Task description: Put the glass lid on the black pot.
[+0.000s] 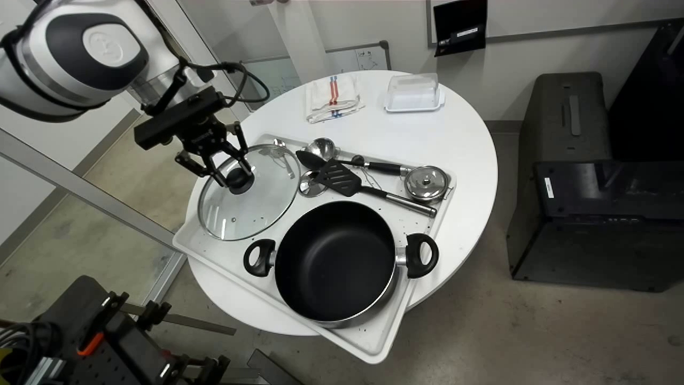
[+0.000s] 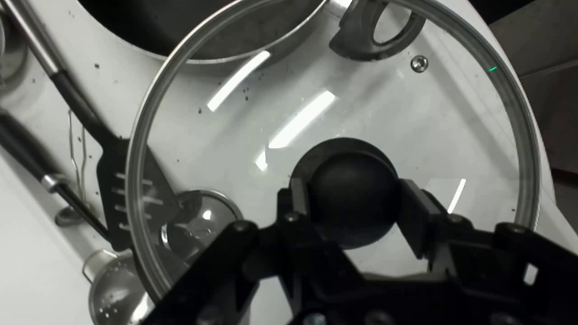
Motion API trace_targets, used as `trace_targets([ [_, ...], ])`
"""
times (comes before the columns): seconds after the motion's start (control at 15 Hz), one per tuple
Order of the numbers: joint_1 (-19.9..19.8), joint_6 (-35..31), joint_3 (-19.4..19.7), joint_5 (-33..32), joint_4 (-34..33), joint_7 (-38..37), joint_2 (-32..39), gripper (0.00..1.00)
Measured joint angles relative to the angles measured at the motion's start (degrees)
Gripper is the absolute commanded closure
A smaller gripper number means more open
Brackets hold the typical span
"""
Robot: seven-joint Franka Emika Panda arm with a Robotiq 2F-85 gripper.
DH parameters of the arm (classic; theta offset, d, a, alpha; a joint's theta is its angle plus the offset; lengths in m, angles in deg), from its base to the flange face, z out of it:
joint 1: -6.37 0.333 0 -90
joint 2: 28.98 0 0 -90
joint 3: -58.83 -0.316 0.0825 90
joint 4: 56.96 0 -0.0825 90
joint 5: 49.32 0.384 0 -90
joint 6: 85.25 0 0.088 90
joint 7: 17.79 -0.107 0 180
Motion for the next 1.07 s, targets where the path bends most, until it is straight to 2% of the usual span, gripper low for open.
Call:
trace_targets([
  [0.4, -4.2, 1.2, 3.3, 6.5, -0.5, -5.5, -0.3, 0.75],
  [1.07, -8.1, 3.0, 7.0, 17.6, -0.7, -17.0, 0.6, 0.75],
])
